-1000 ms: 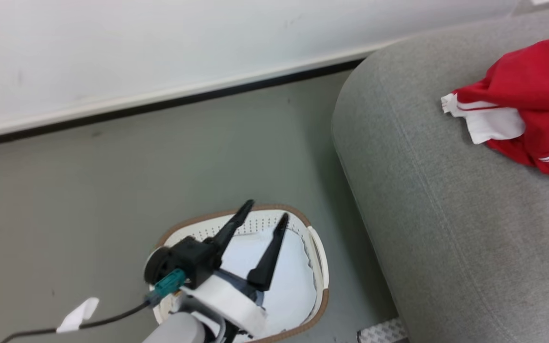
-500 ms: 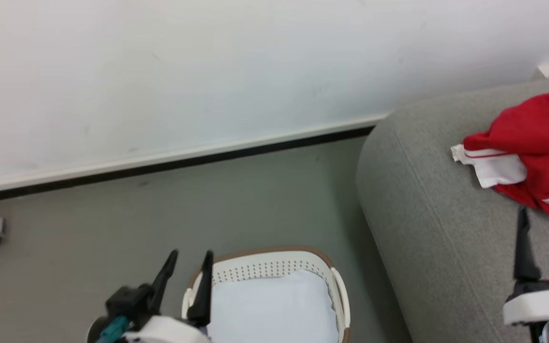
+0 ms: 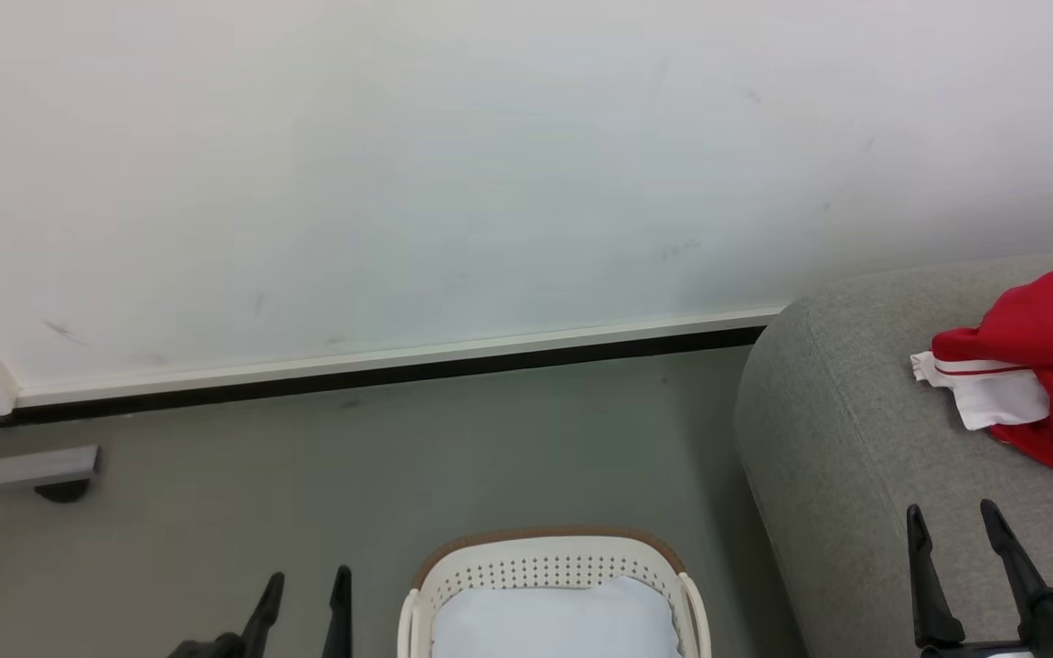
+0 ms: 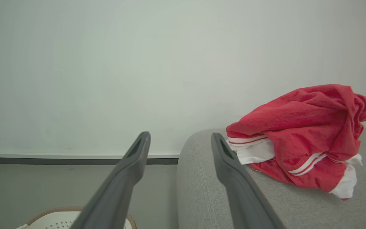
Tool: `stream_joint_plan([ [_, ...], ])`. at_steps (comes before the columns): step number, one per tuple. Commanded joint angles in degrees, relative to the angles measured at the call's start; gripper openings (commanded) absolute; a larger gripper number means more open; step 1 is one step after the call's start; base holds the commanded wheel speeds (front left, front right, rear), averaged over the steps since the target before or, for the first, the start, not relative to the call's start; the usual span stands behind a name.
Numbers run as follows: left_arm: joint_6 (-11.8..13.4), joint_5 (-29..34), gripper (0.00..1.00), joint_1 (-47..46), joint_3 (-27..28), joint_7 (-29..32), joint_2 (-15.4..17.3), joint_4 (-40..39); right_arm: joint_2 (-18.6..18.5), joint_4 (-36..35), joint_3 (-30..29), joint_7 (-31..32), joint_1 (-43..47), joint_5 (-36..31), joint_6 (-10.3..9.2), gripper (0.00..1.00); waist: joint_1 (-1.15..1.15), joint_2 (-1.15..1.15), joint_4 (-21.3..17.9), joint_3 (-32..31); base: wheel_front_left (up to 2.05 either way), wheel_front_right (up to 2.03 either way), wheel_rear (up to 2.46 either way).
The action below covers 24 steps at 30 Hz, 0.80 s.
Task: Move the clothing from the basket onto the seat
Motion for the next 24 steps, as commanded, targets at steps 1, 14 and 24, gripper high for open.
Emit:
stream_joint_plan([
  [1, -0.57, 0.95, 1.0, 1.11, 0.78, -0.04, -0.36, 0.35, -0.14, 0.43, 0.41, 0.05, 0.88, 0.44, -0.13, 1.0, 0.02, 0.0, 0.3, -0.46, 0.0, 0.0, 0.0],
  [14, -4.01, 4.37, 1.0, 1.44, 4.97, -0.04, -2.81, 2.7, -0.12, 4.12, 2.92, 0.05, 0.5, 0.34, -0.13, 1.0, 0.02, 0.0, 1.1, -1.47, 0.0, 0.0, 0.0],
  [24, -4.78, 5.28, 1.0, 1.37, 6.09, -0.04, -3.11, 3.29, -0.12, 5.52, 4.26, 0.05, -0.91, 0.97, -0.13, 1.0, 0.02, 0.0, 1.77, -1.53, 0.0, 0.0, 0.0],
])
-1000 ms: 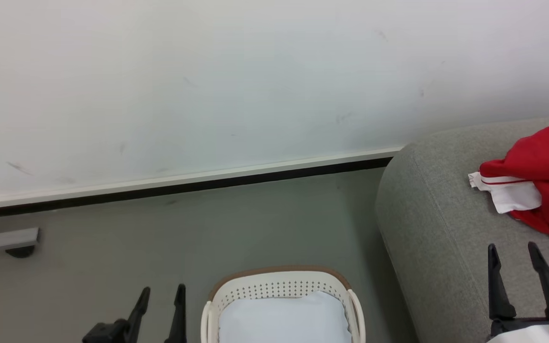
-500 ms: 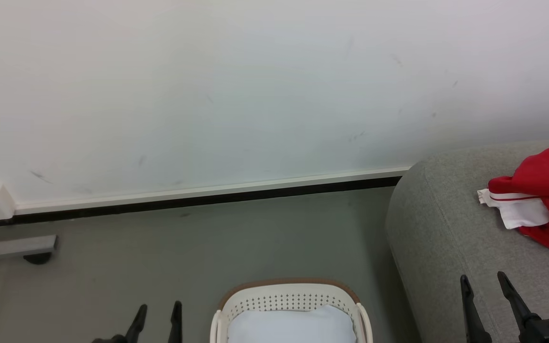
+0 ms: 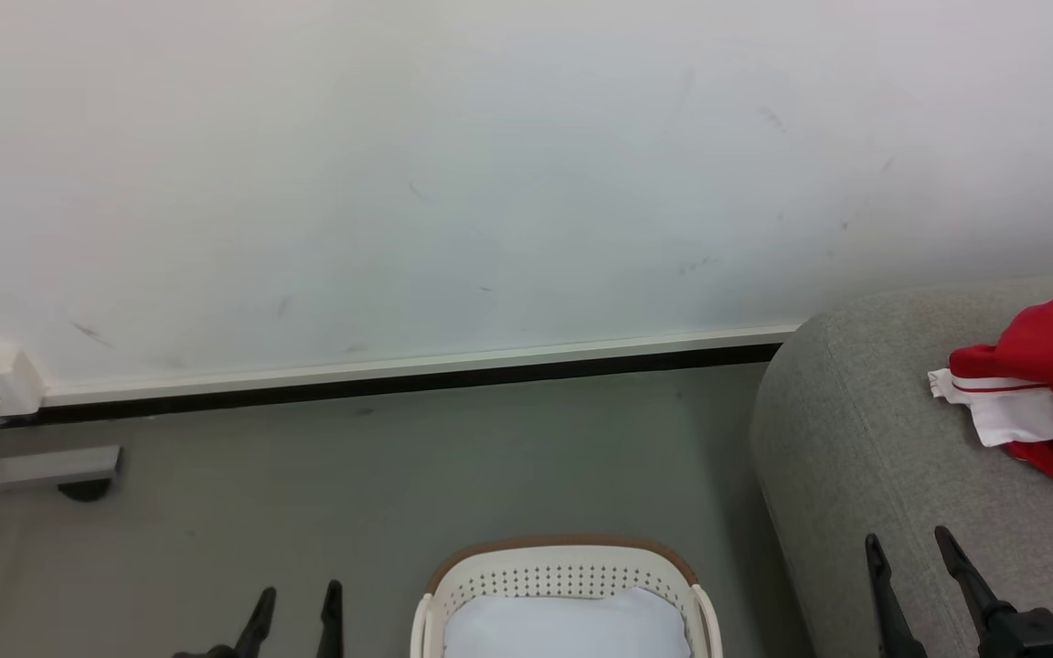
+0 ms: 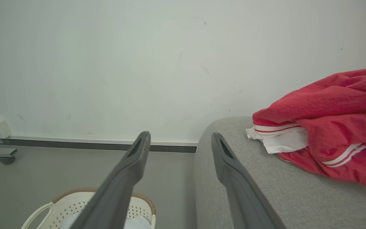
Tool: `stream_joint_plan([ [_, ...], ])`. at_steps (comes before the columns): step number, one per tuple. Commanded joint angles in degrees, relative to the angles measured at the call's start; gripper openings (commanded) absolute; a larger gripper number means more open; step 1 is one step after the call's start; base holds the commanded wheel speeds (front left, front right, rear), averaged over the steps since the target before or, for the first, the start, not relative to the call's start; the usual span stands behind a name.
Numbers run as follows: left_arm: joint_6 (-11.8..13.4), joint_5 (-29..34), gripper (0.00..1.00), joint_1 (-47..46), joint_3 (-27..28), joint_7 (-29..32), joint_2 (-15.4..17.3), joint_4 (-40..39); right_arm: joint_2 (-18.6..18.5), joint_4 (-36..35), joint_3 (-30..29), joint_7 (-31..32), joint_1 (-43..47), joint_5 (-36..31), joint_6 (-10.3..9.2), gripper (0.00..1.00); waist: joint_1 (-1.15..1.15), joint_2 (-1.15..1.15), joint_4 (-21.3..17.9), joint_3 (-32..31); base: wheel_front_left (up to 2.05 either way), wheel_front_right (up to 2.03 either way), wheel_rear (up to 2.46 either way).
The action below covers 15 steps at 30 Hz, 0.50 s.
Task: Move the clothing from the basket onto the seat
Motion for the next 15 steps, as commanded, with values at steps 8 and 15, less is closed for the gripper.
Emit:
stream_joint_plan([
  [8, -0.04, -0.74, 0.0, -0.01, -0.66, 0.01, -0.05, 0.49, 0.02, 0.6, 0.75, -0.01, -0.48, 0.49, 0.0, 0.0, 0.0, 0.0, 0.52, 0.26, 0.0, 0.0, 0.0],
  [15, -0.13, -2.41, 0.0, 0.78, -0.43, 0.7, -0.39, 3.44, 0.53, 3.43, 0.57, 0.69, 1.22, 2.34, 0.01, 0.0, 0.0, 0.0, 0.6, 0.3, 0.0, 0.0, 0.0],
])
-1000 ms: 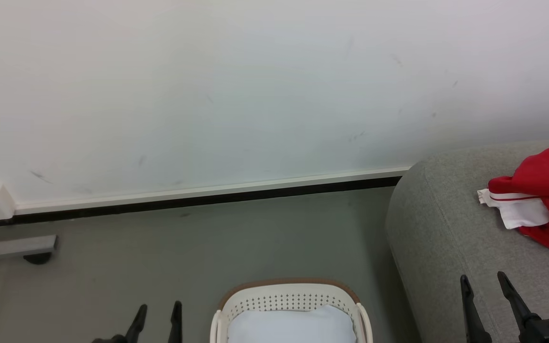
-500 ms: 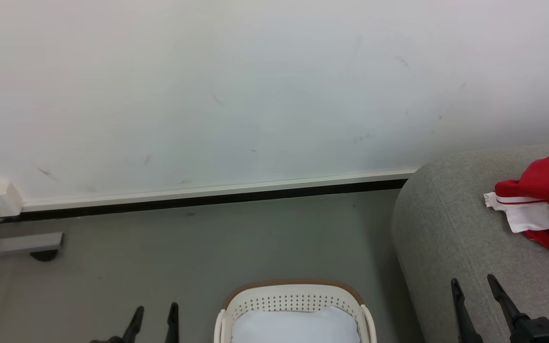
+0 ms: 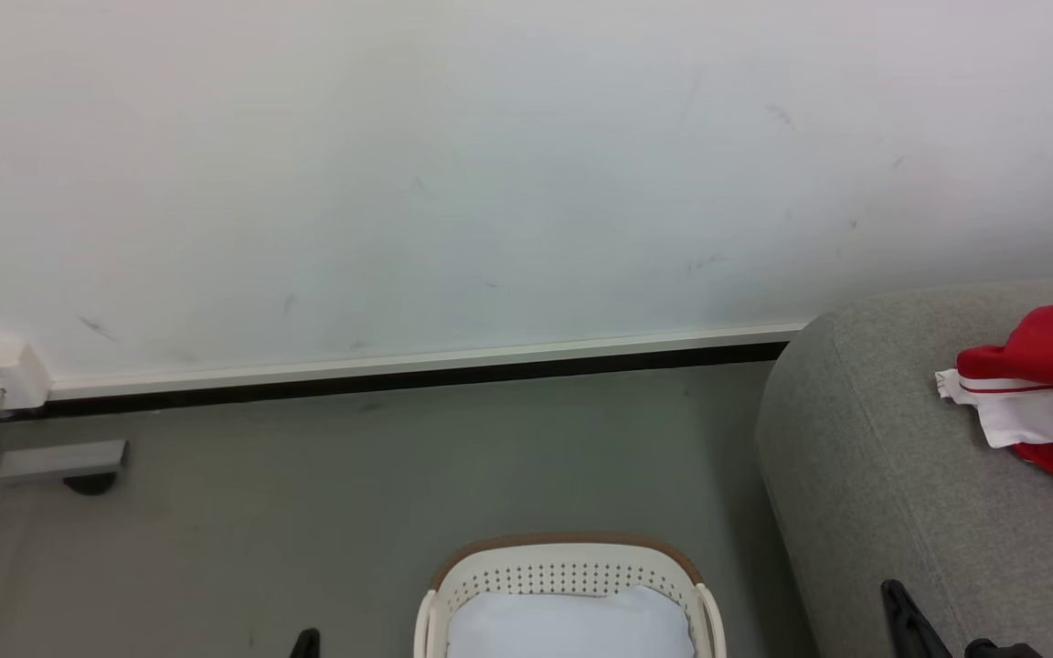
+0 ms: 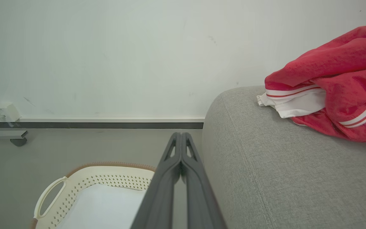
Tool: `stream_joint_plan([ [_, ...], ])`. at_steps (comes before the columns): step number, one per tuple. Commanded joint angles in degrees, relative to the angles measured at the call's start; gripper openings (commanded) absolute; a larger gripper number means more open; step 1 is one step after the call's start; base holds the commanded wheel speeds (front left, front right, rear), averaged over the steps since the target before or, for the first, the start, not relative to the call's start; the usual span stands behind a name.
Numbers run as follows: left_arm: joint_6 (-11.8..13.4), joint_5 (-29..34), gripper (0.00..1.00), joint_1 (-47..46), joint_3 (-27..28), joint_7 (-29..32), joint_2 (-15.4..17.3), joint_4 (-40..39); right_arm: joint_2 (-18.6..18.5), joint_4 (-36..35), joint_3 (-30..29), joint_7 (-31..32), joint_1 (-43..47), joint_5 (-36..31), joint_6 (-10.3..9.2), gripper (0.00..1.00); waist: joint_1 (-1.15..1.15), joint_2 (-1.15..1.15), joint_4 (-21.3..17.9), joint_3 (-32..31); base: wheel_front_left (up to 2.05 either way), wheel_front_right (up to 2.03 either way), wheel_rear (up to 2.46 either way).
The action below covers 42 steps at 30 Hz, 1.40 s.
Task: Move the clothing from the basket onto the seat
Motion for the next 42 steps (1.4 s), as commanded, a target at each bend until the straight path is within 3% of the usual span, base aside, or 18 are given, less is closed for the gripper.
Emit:
stream_joint_plan([
  [1, -0.16, -2.64, 0.0, -0.76, 0.63, 0.8, 0.05, -0.57, -0.21, -0.58, -0.53, 0.94, -0.81, 2.88, 0.0, 0.0, 0.0, 0.0, 0.06, 0.05, 0.0, 0.0, 0.0],
  [19, -1.19, -20.36, 0.0, -2.92, 3.14, 5.58, 0.17, -2.22, -0.39, -2.74, -2.08, 5.67, -2.09, 22.51, -0.02, 0.0, 0.0, 0.0, 0.63, 0.48, 0.0, 0.0, 0.0],
  [42, -2.19, -37.62, 0.0, -5.13, 5.71, 10.35, 0.3, -3.69, -0.59, -4.6, -3.77, 10.48, -3.52, 41.55, -0.04, 0.0, 0.0, 0.0, 1.32, 1.0, 0.0, 0.0, 0.0],
])
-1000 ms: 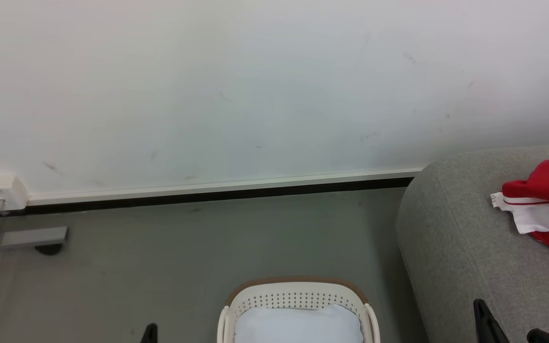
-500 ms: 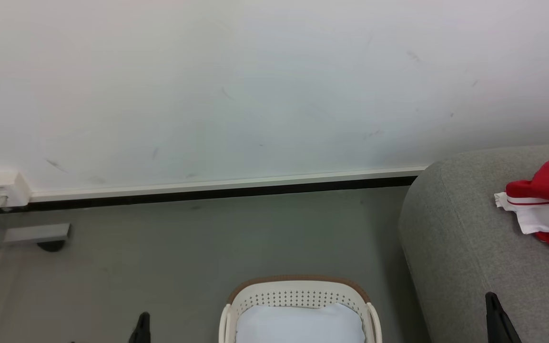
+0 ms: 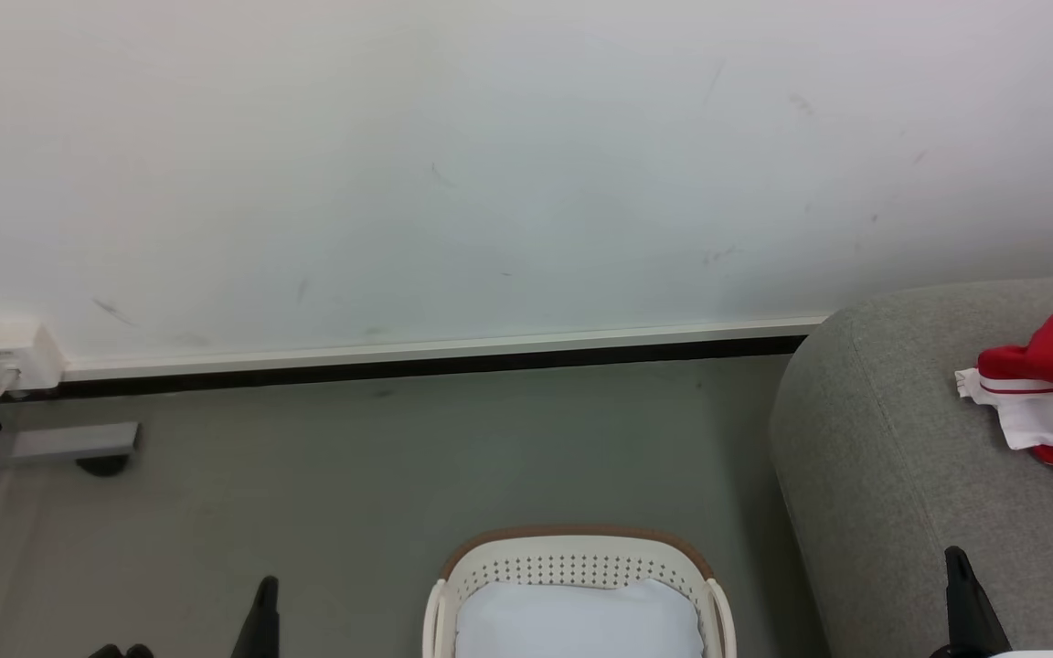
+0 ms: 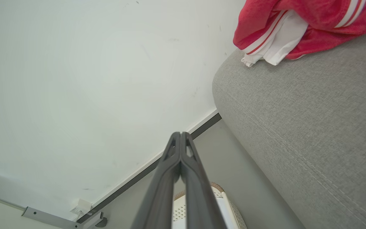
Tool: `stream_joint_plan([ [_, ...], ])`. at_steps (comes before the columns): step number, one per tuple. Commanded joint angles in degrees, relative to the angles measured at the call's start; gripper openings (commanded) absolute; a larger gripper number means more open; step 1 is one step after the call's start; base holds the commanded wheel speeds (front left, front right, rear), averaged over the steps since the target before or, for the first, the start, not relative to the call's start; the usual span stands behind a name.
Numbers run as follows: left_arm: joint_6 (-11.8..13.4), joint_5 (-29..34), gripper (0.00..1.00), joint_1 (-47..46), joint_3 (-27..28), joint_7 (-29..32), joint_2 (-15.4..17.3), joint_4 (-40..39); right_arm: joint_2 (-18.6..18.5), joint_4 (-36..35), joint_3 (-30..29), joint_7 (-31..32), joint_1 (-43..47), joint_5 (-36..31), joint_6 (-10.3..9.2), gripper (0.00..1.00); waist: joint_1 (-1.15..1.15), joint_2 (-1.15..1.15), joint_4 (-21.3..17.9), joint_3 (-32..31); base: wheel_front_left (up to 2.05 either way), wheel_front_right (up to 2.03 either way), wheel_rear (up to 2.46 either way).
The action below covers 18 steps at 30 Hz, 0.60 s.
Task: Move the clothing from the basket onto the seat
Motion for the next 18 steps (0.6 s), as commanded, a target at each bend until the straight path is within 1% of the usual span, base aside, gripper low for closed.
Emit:
stream_joint_plan([
  [1, -0.29, -1.65, 0.0, -1.34, 0.51, 0.42, 0.33, -0.89, -0.57, -0.99, -0.39, 0.37, -1.72, 1.97, -0.03, 0.0, 0.0, 0.0, 0.05, 0.03, 0.0, 0.0, 0.0],
  [18, -0.94, -12.45, 0.0, -2.75, 2.15, 3.43, 0.43, -1.79, -0.7, -2.15, -1.43, 3.41, -2.54, 13.87, -0.05, 0.0, 0.0, 0.0, 0.58, 0.44, 0.0, 0.0, 0.0],
])
